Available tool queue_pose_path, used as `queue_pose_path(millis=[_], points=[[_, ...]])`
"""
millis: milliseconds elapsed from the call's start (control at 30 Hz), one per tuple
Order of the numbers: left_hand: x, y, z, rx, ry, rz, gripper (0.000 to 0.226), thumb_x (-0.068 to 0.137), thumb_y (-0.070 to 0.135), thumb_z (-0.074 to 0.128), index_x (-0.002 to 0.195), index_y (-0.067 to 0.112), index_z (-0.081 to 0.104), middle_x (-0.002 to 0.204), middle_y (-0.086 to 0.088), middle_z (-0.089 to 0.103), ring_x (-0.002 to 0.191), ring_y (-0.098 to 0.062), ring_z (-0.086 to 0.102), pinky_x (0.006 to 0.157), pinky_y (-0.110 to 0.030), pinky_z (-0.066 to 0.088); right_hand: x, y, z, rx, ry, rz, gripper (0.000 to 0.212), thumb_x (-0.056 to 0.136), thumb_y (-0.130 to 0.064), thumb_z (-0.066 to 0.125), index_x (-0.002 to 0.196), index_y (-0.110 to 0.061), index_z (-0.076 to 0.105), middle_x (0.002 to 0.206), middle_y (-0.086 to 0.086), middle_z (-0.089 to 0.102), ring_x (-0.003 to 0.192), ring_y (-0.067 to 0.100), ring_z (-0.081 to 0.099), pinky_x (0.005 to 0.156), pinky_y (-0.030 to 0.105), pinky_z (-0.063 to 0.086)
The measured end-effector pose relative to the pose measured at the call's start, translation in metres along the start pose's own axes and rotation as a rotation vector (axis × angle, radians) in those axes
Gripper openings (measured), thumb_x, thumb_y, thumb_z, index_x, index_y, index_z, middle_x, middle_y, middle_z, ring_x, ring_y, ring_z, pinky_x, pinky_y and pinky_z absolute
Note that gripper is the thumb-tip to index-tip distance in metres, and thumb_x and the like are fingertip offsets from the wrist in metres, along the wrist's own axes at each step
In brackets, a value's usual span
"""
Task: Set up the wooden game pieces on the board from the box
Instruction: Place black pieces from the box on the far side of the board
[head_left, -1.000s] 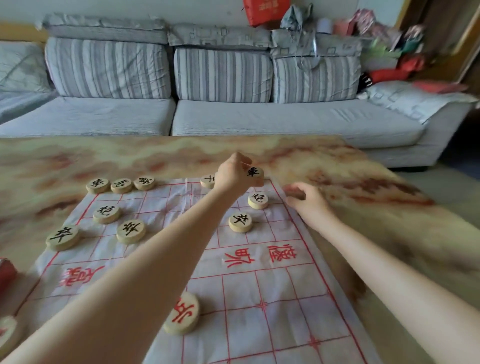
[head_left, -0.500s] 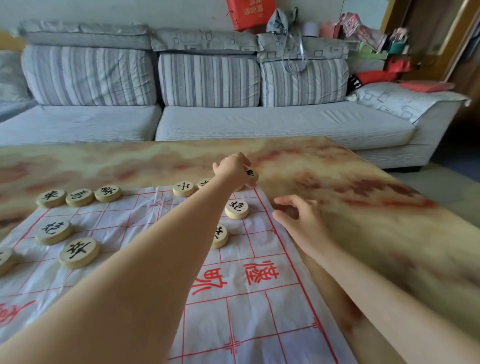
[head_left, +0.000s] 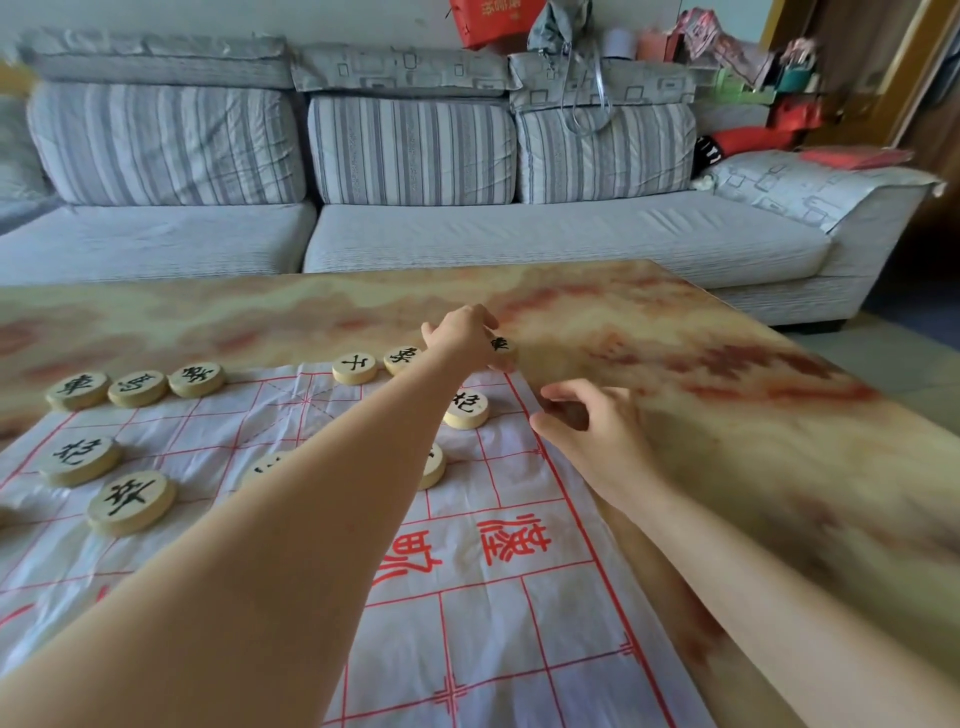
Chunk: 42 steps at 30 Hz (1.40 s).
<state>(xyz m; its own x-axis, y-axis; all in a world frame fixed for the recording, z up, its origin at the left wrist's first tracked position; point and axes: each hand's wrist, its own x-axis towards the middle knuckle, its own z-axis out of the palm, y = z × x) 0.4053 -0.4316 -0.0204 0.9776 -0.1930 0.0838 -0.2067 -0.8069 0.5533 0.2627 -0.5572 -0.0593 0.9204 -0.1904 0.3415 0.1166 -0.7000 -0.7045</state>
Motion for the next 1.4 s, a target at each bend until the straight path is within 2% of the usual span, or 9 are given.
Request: queue_pose_path(millis=[300, 500, 700, 867, 1033, 1167, 1233, 1333, 1400], points=[[-0.012, -0.003, -0.012, -0.083, 0.05, 0.017, 0.047, 0.068, 0.04, 0.077, 0.11, 0.027, 0.062, 0.112, 0.013, 0.066, 0.11, -0.01, 0.054, 0.084, -0.031, 0.02, -0.001, -0.001, -0.001, -0.03, -0.004, 0.016, 0.033, 0.08, -0.033, 0.064, 0.111, -0.024, 0.062, 0.097, -0.017, 0.052, 0.116, 0.013, 0.037, 0.105, 0.034, 0.031], [-0.042, -0.02, -0.031, -0.213, 0.036, 0.106, 0.025, 0.073, 0.024, 0.075, 0.097, 0.023, 0.068, 0.102, 0.006, 0.07, 0.102, -0.01, 0.061, 0.102, -0.037, 0.037, -0.001, -0.005, -0.002, -0.045, -0.02, 0.044, 0.035, 0.079, -0.028, 0.065, 0.113, -0.02, 0.062, 0.112, -0.005, 0.062, 0.115, 0.018, 0.041, 0.102, 0.036, 0.034], [-0.114, -0.049, -0.096, -0.259, 0.007, 0.118, 0.026, 0.073, 0.012, 0.075, 0.099, 0.01, 0.069, 0.101, -0.007, 0.071, 0.096, -0.015, 0.065, 0.087, -0.023, 0.049, -0.01, -0.03, -0.01, 0.088, -0.044, 0.182, 0.04, 0.08, -0.017, 0.066, 0.118, -0.012, 0.057, 0.124, 0.009, 0.055, 0.118, 0.024, 0.048, 0.099, 0.03, 0.036], [-0.18, -0.11, -0.174, -0.35, 0.052, 0.009, 0.018, 0.074, -0.004, 0.068, 0.083, 0.011, 0.067, 0.078, -0.003, 0.072, 0.079, -0.019, 0.066, 0.096, -0.039, 0.049, -0.032, -0.092, 0.006, 0.171, -0.216, 0.116, 0.039, 0.079, -0.024, 0.07, 0.115, -0.016, 0.058, 0.124, 0.006, 0.048, 0.116, 0.015, 0.043, 0.087, 0.024, 0.029], [-0.247, -0.181, -0.238, -0.205, 0.068, -0.172, 0.026, 0.081, 0.018, 0.067, 0.069, 0.04, 0.06, 0.087, 0.012, 0.064, 0.063, 0.026, 0.052, 0.061, 0.007, 0.039, -0.065, -0.174, 0.034, 0.182, -0.426, 0.023, 0.031, 0.081, -0.029, 0.068, 0.111, -0.024, 0.06, 0.117, 0.001, 0.05, 0.113, 0.015, 0.044, 0.085, 0.024, 0.032], [-0.298, -0.252, -0.264, -0.257, 0.131, -0.256, 0.022, 0.058, 0.031, 0.076, 0.064, 0.051, 0.068, 0.098, -0.008, 0.07, 0.095, -0.02, 0.068, 0.093, -0.037, 0.051, -0.091, -0.23, 0.063, 0.217, -0.602, -0.028, 0.034, 0.084, -0.03, 0.065, 0.115, -0.021, 0.058, 0.09, -0.013, 0.047, 0.099, 0.012, 0.047, 0.084, 0.026, 0.036], [-0.315, -0.302, -0.271, -0.261, 0.153, -0.292, 0.024, 0.048, 0.037, 0.075, 0.065, 0.052, 0.068, 0.089, 0.005, 0.073, 0.103, -0.03, 0.064, 0.098, -0.048, 0.046, -0.106, -0.254, 0.079, 0.226, -0.657, -0.072, 0.033, 0.084, -0.028, 0.065, 0.116, -0.02, 0.058, 0.097, -0.008, 0.05, 0.099, 0.011, 0.046, 0.085, 0.025, 0.036], [-0.362, -0.305, -0.288, -0.221, 0.223, -0.355, 0.031, 0.062, 0.011, 0.079, 0.069, 0.04, 0.072, 0.068, 0.025, 0.069, 0.102, -0.031, 0.063, 0.097, -0.038, 0.048, -0.128, -0.284, 0.103, 0.234, -0.742, -0.12, 0.032, 0.084, -0.026, 0.065, 0.115, -0.019, 0.059, 0.102, -0.001, 0.051, 0.096, 0.011, 0.046, 0.084, 0.023, 0.036], [-0.38, -0.312, -0.291, -0.169, 0.314, -0.427, 0.028, 0.066, 0.005, 0.076, 0.091, 0.017, 0.073, 0.085, 0.005, 0.074, 0.094, -0.023, 0.064, 0.083, -0.019, 0.048, -0.141, -0.299, 0.117, 0.25, -0.791, -0.134, 0.032, 0.084, -0.025, 0.066, 0.115, -0.018, 0.059, 0.102, 0.0, 0.053, 0.092, 0.011, 0.047, 0.084, 0.024, 0.04]])
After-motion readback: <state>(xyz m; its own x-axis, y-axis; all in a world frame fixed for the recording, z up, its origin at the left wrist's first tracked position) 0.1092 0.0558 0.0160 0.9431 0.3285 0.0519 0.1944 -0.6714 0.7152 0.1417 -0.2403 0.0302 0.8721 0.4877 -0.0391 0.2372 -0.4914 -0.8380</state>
